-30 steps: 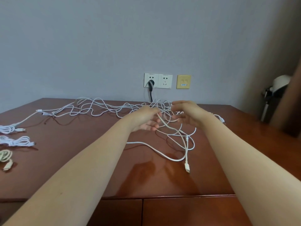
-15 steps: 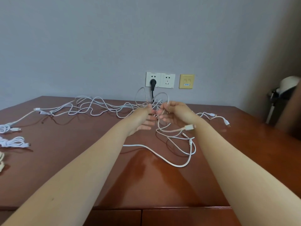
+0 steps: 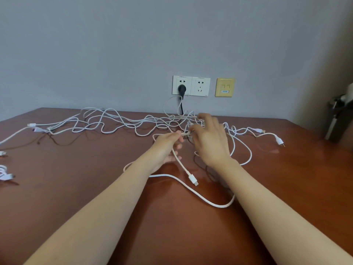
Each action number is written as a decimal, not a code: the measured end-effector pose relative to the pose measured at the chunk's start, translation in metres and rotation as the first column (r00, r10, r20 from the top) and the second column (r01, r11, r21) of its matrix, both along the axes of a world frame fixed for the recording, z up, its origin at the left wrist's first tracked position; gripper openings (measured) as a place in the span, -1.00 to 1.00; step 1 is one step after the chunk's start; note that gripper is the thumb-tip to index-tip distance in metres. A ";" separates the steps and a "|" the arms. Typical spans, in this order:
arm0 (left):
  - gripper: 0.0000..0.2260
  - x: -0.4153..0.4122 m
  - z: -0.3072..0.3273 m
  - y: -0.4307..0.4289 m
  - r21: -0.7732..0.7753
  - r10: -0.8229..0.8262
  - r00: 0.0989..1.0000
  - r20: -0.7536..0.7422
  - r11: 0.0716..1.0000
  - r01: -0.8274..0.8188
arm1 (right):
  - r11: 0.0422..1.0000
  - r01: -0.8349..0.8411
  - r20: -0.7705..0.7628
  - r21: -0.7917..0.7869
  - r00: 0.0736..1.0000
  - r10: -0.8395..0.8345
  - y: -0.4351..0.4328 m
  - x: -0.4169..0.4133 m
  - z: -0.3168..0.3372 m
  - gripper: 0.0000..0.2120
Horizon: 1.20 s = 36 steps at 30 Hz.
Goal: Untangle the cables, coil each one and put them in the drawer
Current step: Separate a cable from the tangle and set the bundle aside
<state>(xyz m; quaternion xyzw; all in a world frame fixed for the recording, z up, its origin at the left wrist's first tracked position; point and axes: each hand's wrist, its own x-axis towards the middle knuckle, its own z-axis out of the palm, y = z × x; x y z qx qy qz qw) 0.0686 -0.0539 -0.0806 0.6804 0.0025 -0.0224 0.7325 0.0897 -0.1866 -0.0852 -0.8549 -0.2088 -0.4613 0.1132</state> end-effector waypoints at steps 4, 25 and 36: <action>-0.69 0.013 -0.005 0.009 -0.334 0.063 0.998 -0.026 0.940 -0.068 | 0.998 -0.012 -0.223 -0.060 0.975 -0.002 0.004 0.004 -0.008 -0.68; -0.57 0.028 -0.010 0.029 -0.730 0.037 0.988 -0.150 0.670 -0.136 | 0.945 -0.269 -0.406 -0.187 0.897 0.174 0.013 -0.004 0.000 -0.79; -0.63 0.031 -0.009 0.027 -0.550 0.036 0.983 -0.181 0.824 -0.132 | 0.939 -0.339 -0.338 -0.064 0.892 0.299 0.000 0.007 0.000 -0.83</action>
